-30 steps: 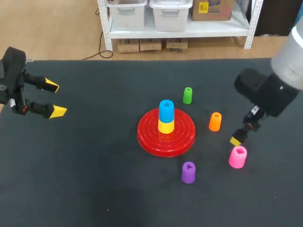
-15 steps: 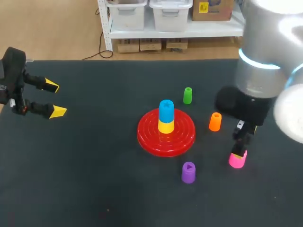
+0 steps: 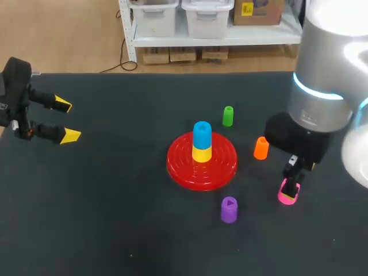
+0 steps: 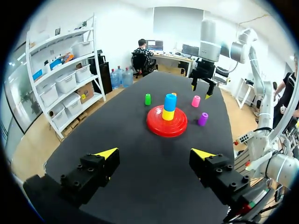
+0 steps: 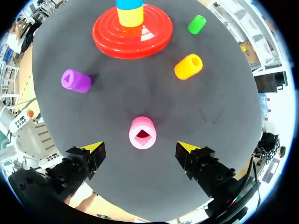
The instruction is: Pick up and stack the cylinders on the red base in this order: pink,purple,orange,green
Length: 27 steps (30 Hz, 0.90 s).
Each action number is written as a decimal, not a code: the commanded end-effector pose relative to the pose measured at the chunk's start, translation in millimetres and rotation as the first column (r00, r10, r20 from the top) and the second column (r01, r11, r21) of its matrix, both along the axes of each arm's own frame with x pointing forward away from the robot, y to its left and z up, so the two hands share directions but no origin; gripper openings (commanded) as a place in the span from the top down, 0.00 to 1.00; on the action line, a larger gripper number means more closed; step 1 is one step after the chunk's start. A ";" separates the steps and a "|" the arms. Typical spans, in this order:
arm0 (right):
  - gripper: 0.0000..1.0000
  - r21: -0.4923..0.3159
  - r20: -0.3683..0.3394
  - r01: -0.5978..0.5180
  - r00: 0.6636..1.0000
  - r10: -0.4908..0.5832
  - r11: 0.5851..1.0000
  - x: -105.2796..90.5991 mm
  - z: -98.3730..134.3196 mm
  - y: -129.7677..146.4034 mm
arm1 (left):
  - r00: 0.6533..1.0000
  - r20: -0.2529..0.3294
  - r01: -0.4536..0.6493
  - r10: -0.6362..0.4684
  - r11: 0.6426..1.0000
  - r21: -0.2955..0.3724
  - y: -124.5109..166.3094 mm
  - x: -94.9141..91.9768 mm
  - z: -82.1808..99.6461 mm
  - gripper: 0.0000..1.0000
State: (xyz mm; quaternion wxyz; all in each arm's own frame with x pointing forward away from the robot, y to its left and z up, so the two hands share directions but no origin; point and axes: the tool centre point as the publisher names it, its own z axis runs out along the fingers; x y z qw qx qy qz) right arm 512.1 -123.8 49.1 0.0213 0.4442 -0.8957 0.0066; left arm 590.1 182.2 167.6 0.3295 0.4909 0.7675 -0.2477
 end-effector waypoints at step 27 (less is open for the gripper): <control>0.29 0.045 0.018 0.036 0.999 -0.037 0.998 11.0 -15.9 7.4 | 1.000 0.005 0.001 -0.001 1.000 -0.005 0.4 0.1 -1.8 0.00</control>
